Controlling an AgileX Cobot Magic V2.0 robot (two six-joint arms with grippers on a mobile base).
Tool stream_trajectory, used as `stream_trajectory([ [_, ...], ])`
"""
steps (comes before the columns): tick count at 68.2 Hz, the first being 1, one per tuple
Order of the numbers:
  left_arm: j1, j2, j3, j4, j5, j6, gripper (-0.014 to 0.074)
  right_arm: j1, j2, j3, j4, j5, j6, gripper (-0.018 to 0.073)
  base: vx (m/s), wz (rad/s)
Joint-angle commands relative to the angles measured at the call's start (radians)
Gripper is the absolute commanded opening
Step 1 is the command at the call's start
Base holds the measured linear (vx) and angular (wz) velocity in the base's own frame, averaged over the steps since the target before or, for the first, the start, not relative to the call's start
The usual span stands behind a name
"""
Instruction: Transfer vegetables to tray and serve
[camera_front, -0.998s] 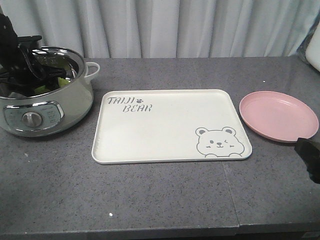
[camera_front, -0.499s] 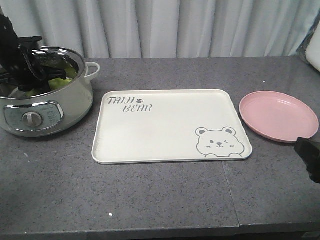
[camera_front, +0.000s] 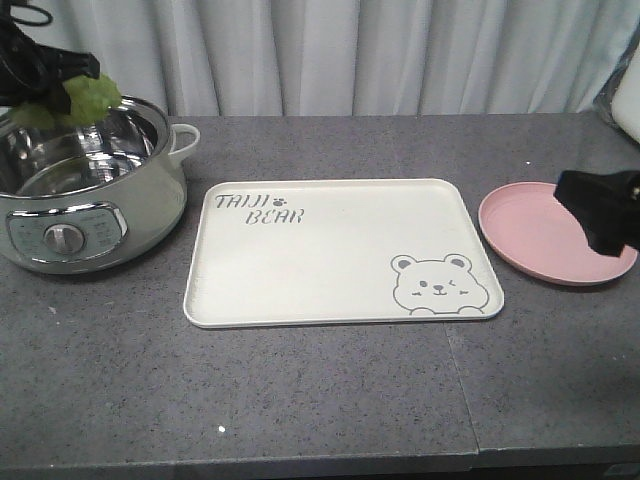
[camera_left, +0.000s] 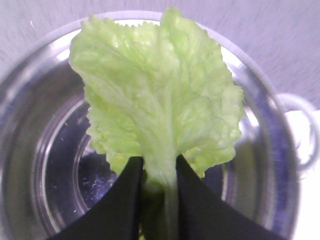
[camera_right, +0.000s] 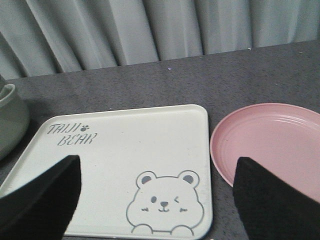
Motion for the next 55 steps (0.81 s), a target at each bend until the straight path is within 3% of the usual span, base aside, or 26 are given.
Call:
stream_trajectory([
  [1,-0.002,-0.122,-0.026,-0.054,-0.068,0.000,-0.0006,-0.004,0.073,-0.107,0.194,-0.031,-0.188,0.0582,0.00,0.00],
  [8,-0.002,-0.176,-0.026,-0.152,-0.065,0.011,-0.0006,-0.004,0.170,-0.211,0.442,0.025,-0.413,0.0570,0.00,0.00],
  [21,-0.014,-0.221,-0.026,-0.409,-0.037,0.080,-0.0006,-0.004,0.349,-0.384,0.941,0.236,-0.802,0.0568,0.00,0.00],
  [27,-0.047,-0.216,-0.025,-0.507,-0.007,0.138,-0.0006,-0.004,0.425,-0.449,1.143,0.353,-0.913,0.0568,0.00,0.00],
  [34,-0.109,-0.216,-0.025,-0.561,0.007,0.189,-0.0006,-0.004,0.505,-0.509,1.341,0.464,-0.993,0.0568,0.00,0.00],
  [41,-0.183,-0.217,-0.025,-0.570,0.005,0.209,-0.0006,-0.004,0.572,-0.548,1.465,0.546,-1.030,0.0568,0.00,0.00],
  [55,-0.304,-0.217,-0.025,-0.588,-0.005,0.231,-0.0006,-0.004,0.631,-0.592,1.463,0.544,-1.024,0.0568,0.00,0.00],
])
